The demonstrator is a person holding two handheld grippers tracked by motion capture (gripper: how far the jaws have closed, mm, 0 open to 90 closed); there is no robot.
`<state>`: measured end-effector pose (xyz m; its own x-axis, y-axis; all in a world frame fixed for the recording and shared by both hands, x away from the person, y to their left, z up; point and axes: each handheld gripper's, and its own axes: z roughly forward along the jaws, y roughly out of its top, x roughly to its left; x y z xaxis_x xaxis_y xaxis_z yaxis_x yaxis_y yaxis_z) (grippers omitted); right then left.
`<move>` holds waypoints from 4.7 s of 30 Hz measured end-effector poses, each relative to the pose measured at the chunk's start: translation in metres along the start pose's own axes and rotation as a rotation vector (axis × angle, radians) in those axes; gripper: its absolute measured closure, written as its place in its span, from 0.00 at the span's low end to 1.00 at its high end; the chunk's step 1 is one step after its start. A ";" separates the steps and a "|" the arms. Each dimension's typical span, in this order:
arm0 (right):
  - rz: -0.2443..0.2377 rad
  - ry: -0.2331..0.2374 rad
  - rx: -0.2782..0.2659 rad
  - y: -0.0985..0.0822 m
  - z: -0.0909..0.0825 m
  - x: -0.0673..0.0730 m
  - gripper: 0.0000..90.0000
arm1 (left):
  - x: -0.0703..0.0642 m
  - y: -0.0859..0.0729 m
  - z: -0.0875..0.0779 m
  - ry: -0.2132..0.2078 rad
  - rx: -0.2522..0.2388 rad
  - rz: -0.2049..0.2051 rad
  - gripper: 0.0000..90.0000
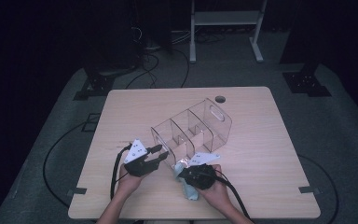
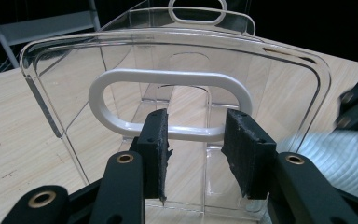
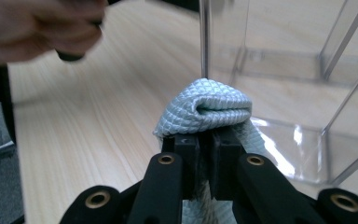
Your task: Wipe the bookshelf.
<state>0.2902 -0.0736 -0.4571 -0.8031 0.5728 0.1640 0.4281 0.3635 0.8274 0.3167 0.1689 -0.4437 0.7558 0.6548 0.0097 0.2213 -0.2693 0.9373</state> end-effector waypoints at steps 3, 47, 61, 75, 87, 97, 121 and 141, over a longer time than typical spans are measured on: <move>-0.023 0.005 -0.025 0.012 -0.010 0.005 0.93 | -0.001 0.000 0.000 0.001 0.000 -0.002 0.66; 0.093 -0.085 -0.060 -0.009 -0.053 -0.045 0.93 | -0.017 0.004 -0.010 -0.074 0.005 0.009 0.52; 0.139 -0.175 -0.094 -0.020 -0.088 -0.075 0.92 | -0.036 0.012 0.005 -0.024 0.025 0.009 0.31; 0.174 -0.239 -0.114 -0.028 -0.108 -0.093 0.92 | -0.040 0.013 0.013 0.022 0.016 -0.005 0.53; 0.195 -0.269 -0.114 -0.038 -0.128 -0.099 0.92 | -0.040 0.009 0.001 -0.083 0.012 0.029 0.53; 0.169 -0.245 -0.119 -0.039 -0.138 -0.087 0.92 | -0.046 0.007 -0.005 -0.160 0.022 0.061 0.53; 0.136 -0.193 -0.099 -0.040 -0.138 -0.081 0.92 | -0.027 0.003 -0.018 -0.120 0.029 0.034 0.43; 0.108 -0.156 -0.073 -0.029 -0.120 -0.084 0.92 | 0.003 0.000 -0.020 -0.016 0.002 0.004 0.55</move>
<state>0.2955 -0.2204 -0.4307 -0.6779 0.7143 0.1739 0.4728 0.2425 0.8471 0.3062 0.1847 -0.4369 0.7661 0.6427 0.0076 0.2199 -0.2732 0.9365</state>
